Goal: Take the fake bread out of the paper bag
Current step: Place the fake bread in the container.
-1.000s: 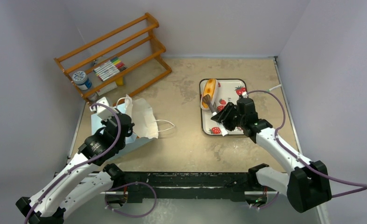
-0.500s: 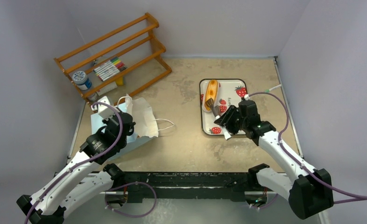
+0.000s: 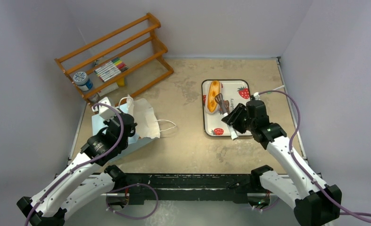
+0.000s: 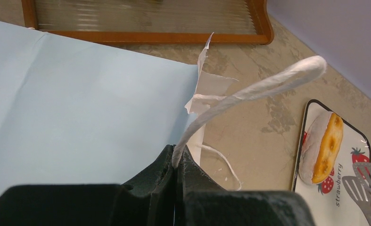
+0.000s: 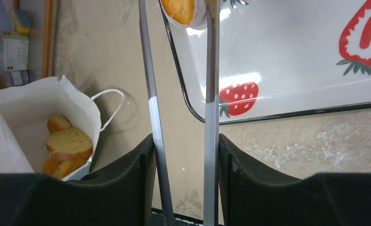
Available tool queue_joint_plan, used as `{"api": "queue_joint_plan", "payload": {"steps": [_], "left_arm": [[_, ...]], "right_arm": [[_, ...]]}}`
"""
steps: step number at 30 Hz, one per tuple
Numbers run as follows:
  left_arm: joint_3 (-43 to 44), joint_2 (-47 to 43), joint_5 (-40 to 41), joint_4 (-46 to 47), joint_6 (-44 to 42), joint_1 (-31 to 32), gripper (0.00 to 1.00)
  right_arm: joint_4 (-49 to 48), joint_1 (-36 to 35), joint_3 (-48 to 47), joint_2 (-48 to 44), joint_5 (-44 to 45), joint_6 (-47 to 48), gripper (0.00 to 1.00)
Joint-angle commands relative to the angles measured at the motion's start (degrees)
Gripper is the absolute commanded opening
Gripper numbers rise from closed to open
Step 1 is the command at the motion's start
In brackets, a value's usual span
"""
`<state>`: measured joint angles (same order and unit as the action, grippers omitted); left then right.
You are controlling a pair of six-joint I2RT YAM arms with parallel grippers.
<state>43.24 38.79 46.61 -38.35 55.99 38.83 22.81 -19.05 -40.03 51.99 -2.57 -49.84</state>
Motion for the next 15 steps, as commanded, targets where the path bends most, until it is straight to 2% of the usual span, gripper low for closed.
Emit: {"api": "queue_joint_plan", "payload": {"steps": [1, 6, 11, 15], "left_arm": [[0.16, -0.21, -0.02, 2.75, 0.74, 0.19, 0.0], [-0.11, -0.59, -1.97, 4.05, -1.73, 0.19, 0.0], [-1.38, -2.11, -7.68, 7.98, -7.23, 0.19, 0.0], [-2.85, -3.65, -14.95, 11.72, -11.77, 0.19, 0.0]], "right_arm": [[-0.76, 0.24, -4.04, -0.03, 3.87, 0.79, 0.44], [-4.18, 0.28, -5.82, 4.07, 7.45, 1.32, 0.32], [-9.3, 2.24, -8.6, 12.57, 7.84, 3.38, 0.17], [-14.29, 6.02, -9.66, 18.18, 4.74, 5.32, 0.14]]}}
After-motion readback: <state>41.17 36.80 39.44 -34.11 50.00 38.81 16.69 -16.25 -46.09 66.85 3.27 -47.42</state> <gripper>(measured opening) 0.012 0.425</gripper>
